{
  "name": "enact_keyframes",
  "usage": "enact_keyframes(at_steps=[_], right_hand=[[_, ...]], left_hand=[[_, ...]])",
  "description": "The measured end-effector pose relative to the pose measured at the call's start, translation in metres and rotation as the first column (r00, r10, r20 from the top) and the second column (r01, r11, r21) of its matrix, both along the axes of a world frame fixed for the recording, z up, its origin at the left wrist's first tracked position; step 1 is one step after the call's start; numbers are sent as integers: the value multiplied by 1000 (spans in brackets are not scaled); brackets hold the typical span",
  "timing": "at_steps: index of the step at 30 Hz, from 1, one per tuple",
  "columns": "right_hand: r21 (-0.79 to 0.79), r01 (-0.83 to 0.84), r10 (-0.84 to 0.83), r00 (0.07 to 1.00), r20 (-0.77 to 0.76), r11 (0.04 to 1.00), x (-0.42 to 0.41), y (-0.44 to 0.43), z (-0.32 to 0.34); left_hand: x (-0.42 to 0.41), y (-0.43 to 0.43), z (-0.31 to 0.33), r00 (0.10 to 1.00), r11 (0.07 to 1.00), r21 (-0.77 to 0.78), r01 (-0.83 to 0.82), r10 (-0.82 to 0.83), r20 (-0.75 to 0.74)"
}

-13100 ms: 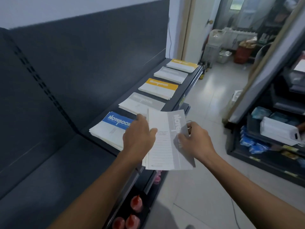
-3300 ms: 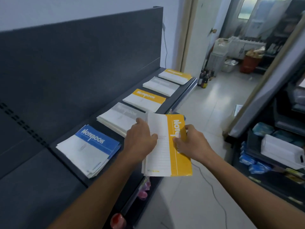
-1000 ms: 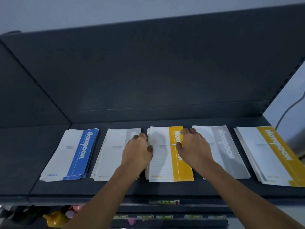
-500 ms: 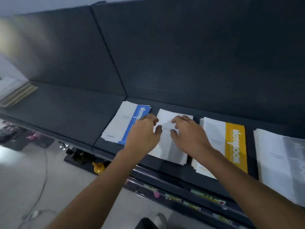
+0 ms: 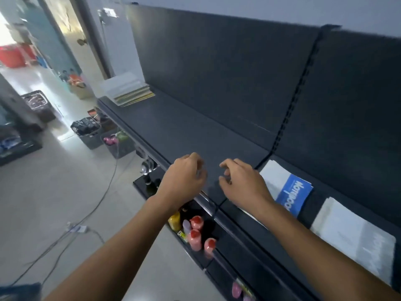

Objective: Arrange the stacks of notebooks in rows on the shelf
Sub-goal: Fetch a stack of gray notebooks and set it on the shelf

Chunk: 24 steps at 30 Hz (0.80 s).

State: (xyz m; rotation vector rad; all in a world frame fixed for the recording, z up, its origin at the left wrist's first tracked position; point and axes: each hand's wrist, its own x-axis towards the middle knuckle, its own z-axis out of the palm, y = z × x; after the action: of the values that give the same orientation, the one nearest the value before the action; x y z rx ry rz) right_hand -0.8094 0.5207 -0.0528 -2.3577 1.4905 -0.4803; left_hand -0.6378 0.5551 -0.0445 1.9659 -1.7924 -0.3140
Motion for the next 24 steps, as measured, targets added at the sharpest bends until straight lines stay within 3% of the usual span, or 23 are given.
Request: enact_keyframes(at_steps=[14,24], right_hand=[[-13,-94,93,993,-76,995,242,-82,12],[-25,-145,143,987,-78,989,382,-195,9]], left_hand=[[251,-53,-1,995,995,-2,-95,95,-19],[390,-151,3,987,987,-13,-159,158,-22]])
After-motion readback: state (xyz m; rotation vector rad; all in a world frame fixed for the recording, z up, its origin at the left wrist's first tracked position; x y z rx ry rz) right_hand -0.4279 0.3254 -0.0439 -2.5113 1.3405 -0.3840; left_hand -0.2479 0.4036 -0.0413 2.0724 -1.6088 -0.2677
